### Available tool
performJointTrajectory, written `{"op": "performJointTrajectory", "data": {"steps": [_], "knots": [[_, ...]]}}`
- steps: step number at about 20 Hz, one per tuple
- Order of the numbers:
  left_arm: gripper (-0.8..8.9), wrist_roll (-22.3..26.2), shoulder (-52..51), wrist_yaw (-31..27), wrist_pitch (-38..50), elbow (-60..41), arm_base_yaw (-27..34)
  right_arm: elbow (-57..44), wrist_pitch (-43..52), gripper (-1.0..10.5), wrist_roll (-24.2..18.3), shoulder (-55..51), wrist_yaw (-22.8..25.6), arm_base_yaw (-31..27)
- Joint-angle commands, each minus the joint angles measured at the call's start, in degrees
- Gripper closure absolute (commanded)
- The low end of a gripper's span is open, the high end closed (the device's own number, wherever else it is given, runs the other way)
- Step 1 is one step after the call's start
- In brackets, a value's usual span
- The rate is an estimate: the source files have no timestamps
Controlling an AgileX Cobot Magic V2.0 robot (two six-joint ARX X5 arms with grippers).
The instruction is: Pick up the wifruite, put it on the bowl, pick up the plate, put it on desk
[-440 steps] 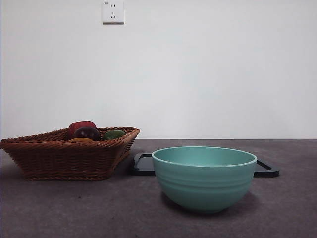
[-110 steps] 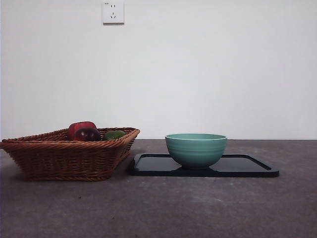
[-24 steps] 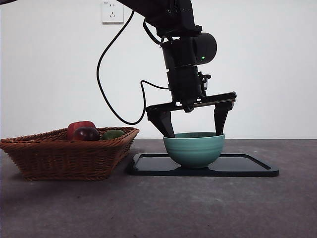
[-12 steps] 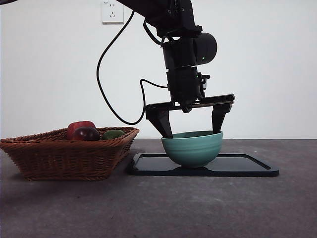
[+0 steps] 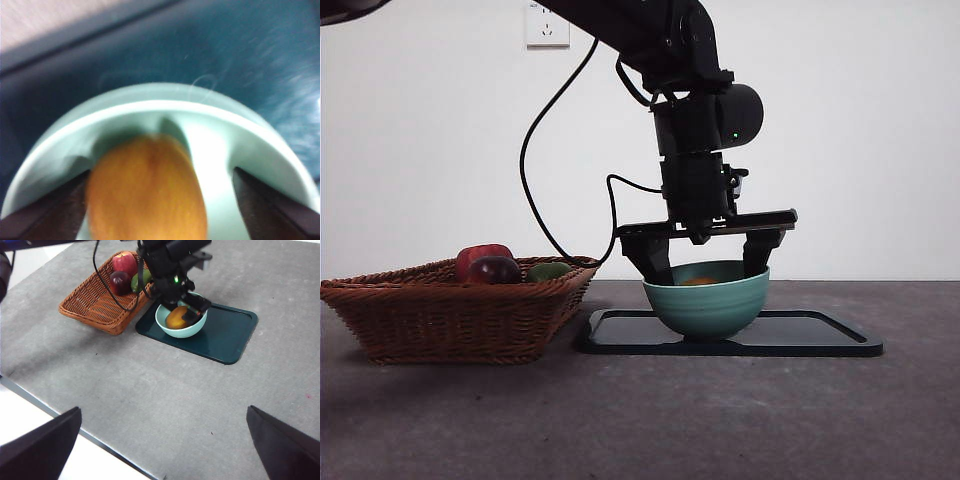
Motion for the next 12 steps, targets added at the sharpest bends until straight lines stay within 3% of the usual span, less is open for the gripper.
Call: {"op": "performJointTrajectory", "data": {"steps": [1,4,8,12], "knots": [[5.16,0.8,2.5,-0.2,0.4,1.9,-0.9,0.6,-4.3,3.5,-0.2,0.1,0.0,0.3],[7.14,0.9,2.5,-0.2,1.0,2.1,-0.8,0.6,-4.3,3.5,-0.2,0.1,0.0,0.3],[7.31,2.6,2.5,-0.2,0.8,4.4,-0.8,0.6,-4.3,3.5,-0.2,0.1,0.0,0.3],[7.31,5.2,2.4,-0.2,-3.1,13.7,-0.7,0.6,-4.3,3.5,-0.2,0.1,0.0,0.3]]}}
